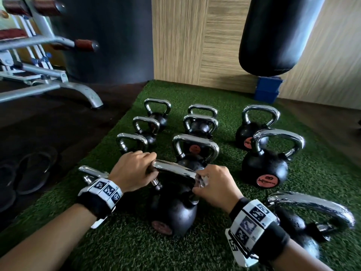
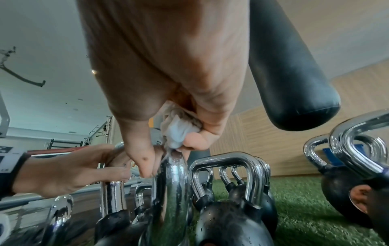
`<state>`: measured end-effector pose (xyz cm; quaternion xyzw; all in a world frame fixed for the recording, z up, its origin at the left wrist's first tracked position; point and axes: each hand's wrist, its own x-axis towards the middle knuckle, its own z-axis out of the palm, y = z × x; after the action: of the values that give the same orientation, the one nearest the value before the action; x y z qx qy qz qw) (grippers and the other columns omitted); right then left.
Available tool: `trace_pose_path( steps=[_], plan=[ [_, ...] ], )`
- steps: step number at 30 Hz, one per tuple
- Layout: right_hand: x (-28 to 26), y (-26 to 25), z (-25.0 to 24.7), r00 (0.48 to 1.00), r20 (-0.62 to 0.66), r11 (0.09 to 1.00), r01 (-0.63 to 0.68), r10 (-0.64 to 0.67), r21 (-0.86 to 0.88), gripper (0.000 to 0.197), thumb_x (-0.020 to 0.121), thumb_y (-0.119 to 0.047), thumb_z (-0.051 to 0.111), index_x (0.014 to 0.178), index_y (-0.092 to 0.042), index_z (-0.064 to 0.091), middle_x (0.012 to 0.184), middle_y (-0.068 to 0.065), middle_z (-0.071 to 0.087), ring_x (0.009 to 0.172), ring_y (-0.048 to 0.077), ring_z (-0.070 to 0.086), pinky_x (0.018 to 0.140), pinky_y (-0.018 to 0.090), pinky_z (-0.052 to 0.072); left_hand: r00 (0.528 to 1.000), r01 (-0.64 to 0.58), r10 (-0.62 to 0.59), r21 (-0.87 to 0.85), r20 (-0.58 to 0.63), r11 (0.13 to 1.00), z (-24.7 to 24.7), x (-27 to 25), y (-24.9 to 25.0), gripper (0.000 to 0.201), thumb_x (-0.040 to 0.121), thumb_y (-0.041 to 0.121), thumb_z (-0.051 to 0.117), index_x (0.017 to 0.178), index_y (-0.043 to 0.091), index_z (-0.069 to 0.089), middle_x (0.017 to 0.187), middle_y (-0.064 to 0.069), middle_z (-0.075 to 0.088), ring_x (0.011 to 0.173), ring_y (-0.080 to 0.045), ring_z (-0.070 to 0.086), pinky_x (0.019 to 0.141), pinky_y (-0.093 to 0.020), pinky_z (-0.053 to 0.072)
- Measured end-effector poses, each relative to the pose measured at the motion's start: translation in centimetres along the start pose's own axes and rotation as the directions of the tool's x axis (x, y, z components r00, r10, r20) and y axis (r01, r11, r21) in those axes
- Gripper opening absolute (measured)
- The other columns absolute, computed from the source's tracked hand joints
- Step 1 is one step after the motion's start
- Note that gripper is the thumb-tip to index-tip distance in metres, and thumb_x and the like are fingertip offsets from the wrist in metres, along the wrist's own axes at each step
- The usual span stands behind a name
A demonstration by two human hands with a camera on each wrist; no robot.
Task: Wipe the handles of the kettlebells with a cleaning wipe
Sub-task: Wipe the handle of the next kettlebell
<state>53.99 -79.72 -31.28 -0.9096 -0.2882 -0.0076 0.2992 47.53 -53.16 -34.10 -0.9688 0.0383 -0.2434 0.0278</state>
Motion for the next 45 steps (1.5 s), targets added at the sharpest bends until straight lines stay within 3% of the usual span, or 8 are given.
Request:
trace_pose_path(
  steps=[8,13,17,22,27,34,40,45],
  plan=[
    [-1.1,0.3,-2.5,0.996,0.081,0.998,0.046,-0.049,0.042,0.020,0.072,-0.025,0.079,0.090,-0.018,0.076,0.081,-0.002,0.068,0.075,0.010,0.056,0.059,0.002,0.036,0.860,0.040,-0.098,0.126,0.501,0.991,-6.0,1.0,2.5,0.058,0.069,0.034,0.052,0.125,0.039,0.038,0.133,0.017,0.048,0.138,-0.010,0.038,0.122,-0.045,0.021],
    [-3.9,3.7,-8.3,0.986,-0.053,0.956,-0.140,0.159,0.259,0.034,0.071,-0.016,0.072,0.103,-0.027,0.075,0.081,-0.012,0.066,0.065,-0.002,0.055,0.060,0.014,0.043,0.983,-0.011,0.082,-0.388,0.166,0.922,-6.8,4.5,13.6,0.053,0.065,0.021,0.042,0.113,0.042,0.051,0.117,0.023,0.054,0.108,-0.004,0.053,0.087,-0.028,0.049],
    [-8.0,7.1,-13.6,0.950,-0.151,0.919,-0.210,0.272,0.334,0.040,0.070,-0.020,0.071,0.108,-0.031,0.074,0.089,-0.003,0.072,0.066,0.006,0.059,0.064,0.024,0.052,0.950,0.123,0.129,-0.722,0.283,0.681,-1.8,6.4,20.9,0.056,0.070,0.007,0.055,0.116,0.039,0.052,0.117,0.024,0.057,0.113,0.005,0.054,0.095,-0.023,0.046],
    [-12.0,11.2,-16.7,0.879,-0.278,0.888,-0.273,0.387,0.370,0.041,0.065,-0.032,0.071,0.106,-0.039,0.069,0.103,-0.011,0.074,0.091,0.011,0.071,0.086,0.043,0.060,0.801,0.287,0.230,-0.691,0.553,0.664,6.3,6.6,24.7,0.077,0.072,0.037,0.084,0.139,0.035,0.046,0.134,0.021,0.052,0.118,0.001,0.053,0.096,-0.013,0.038],
    [-13.1,14.0,-16.6,0.831,-0.418,0.929,-0.299,0.367,0.220,0.026,0.077,-0.015,0.079,0.095,-0.029,0.067,0.095,-0.006,0.073,0.080,0.014,0.072,0.072,0.040,0.060,0.817,0.338,0.269,-0.803,0.509,0.491,10.1,6.6,28.8,0.079,0.047,0.075,0.083,0.112,0.032,0.071,0.110,0.021,0.070,0.107,0.001,0.065,0.095,-0.020,0.048],
    [-13.4,15.2,-16.0,0.806,-0.520,0.959,-0.255,0.283,0.128,0.029,0.073,-0.022,0.087,0.095,-0.028,0.070,0.087,-0.015,0.074,0.075,0.003,0.070,0.068,0.022,0.056,0.874,0.377,0.280,-0.918,0.396,0.122,12.7,6.5,30.8,0.051,0.071,0.029,0.092,0.116,0.047,0.074,0.110,0.030,0.073,0.107,0.017,0.062,0.085,0.001,0.041],
    [-12.9,15.7,-15.1,0.851,-0.505,0.978,-0.198,0.141,-0.062,0.013,0.075,-0.011,0.086,0.084,-0.018,0.081,0.091,-0.009,0.063,0.074,-0.005,0.058,0.065,0.004,0.042,0.875,0.383,0.289,-0.920,0.390,0.083,13.8,6.5,31.1,0.052,0.076,0.028,0.089,0.121,0.046,0.071,0.107,0.026,0.074,0.102,0.016,0.064,0.083,0.001,0.041],
    [-12.8,15.2,-14.3,0.909,-0.410,0.972,-0.154,0.069,-0.176,0.020,0.085,-0.015,0.076,0.105,-0.016,0.079,0.097,-0.005,0.059,0.087,0.013,0.061,0.078,0.030,0.056,0.870,0.416,0.287,-0.909,0.400,0.007,14.0,6.3,31.1,0.054,0.076,0.020,0.088,0.125,0.034,0.072,0.113,0.022,0.075,0.107,0.010,0.066,0.083,0.000,0.044]
  ],
)
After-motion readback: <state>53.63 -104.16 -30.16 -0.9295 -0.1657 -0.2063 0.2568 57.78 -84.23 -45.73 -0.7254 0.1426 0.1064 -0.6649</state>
